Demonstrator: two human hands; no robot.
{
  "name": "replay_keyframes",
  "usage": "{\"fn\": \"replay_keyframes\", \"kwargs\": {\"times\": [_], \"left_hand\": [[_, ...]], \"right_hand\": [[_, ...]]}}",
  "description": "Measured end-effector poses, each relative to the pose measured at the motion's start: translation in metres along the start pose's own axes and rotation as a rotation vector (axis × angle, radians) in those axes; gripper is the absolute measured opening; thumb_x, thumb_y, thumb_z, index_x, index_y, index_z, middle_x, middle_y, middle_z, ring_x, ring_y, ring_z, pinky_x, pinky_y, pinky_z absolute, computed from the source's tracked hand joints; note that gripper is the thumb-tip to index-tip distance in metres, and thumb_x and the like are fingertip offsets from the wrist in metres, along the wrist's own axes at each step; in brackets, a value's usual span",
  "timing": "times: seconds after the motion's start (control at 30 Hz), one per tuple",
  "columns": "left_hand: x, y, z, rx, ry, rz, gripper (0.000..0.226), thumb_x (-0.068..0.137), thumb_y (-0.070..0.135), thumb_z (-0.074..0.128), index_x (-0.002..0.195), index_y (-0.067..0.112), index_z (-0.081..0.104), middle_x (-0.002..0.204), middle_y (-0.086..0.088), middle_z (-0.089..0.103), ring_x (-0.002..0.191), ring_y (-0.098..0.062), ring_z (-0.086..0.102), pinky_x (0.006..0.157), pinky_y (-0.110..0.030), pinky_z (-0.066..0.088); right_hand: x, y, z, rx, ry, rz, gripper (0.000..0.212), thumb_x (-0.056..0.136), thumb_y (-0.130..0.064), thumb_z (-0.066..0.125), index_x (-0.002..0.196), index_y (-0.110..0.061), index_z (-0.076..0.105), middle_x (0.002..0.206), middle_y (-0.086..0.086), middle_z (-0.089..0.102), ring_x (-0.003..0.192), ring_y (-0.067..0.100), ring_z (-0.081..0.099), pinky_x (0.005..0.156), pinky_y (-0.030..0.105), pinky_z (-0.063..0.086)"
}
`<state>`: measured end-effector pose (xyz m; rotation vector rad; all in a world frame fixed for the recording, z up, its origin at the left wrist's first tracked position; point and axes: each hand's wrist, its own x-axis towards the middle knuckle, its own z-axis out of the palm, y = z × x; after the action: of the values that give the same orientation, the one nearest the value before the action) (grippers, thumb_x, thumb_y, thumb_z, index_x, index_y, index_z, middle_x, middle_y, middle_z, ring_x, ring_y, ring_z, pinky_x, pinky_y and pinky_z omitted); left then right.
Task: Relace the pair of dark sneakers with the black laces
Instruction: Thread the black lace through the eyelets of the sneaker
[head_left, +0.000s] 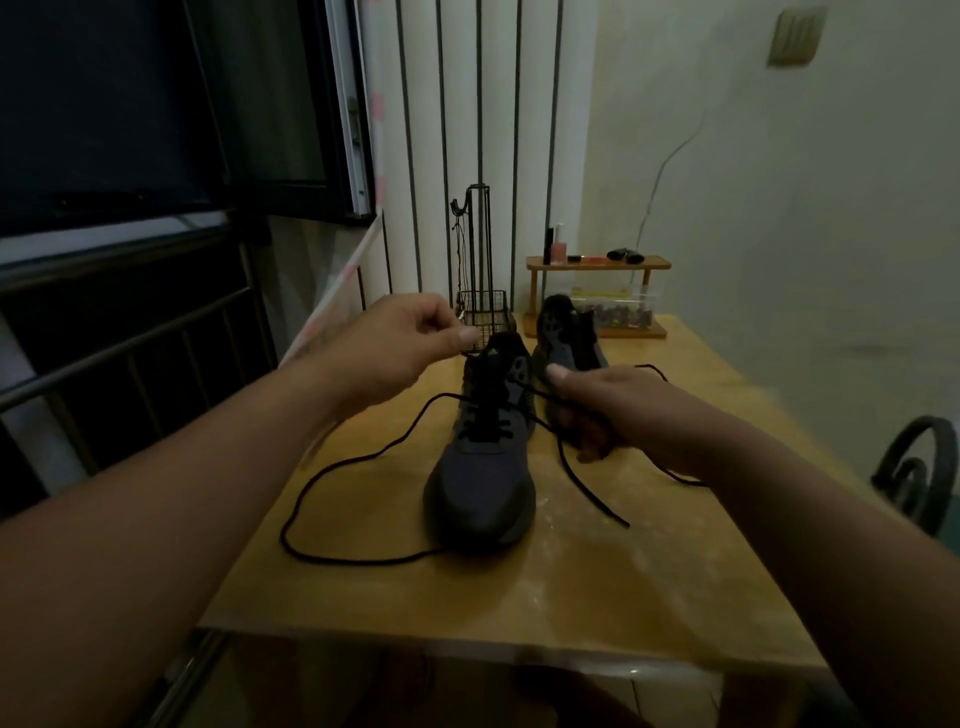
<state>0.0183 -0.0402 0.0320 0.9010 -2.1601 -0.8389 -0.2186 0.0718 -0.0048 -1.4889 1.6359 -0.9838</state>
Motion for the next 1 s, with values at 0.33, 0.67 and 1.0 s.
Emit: {"fn": "replay_keyframes", "kwargs": {"times": [0.33, 0.67, 1.0], "left_hand": [[0.012, 0.002, 0.009, -0.035, -0.034, 0.018, 0.011, 0.105, 0.026, 0.06, 0.108, 0.019, 0.069, 0.078, 0.002, 0.061, 0.059, -0.006, 0.051, 0.055, -0.023, 0.046], [0.016, -0.006, -0.006, -1.227, -0.13, -0.027, 0.041, 0.092, 0.007, 0.046, 0.129, 0.004, 0.064, 0.107, -0.008, 0.067, 0.087, -0.015, 0.063, 0.093, -0.03, 0.055], [0.031, 0.019, -0.009, -0.982, 0.141, 0.027, 0.033, 0.109, 0.014, 0.041, 0.127, 0.003, 0.066, 0.093, -0.004, 0.07, 0.084, -0.014, 0.067, 0.078, -0.026, 0.058]], "right_hand": [[0.022, 0.0, -0.008, 0.168, 0.233, -0.115, 0.021, 0.103, -0.029, 0.056, 0.087, -0.017, 0.064, 0.067, -0.004, 0.049, 0.06, 0.014, 0.043, 0.054, 0.03, 0.033], [0.022, 0.02, 0.017, 0.266, -0.096, -0.03, 0.03, 0.108, -0.031, 0.049, 0.099, -0.01, 0.067, 0.07, 0.0, 0.046, 0.06, 0.016, 0.044, 0.058, 0.03, 0.039], [0.034, -0.009, 0.029, 0.316, -0.223, -0.067, 0.035, 0.111, -0.034, 0.044, 0.116, -0.01, 0.069, 0.077, -0.002, 0.058, 0.067, 0.014, 0.054, 0.063, 0.028, 0.048]]}}
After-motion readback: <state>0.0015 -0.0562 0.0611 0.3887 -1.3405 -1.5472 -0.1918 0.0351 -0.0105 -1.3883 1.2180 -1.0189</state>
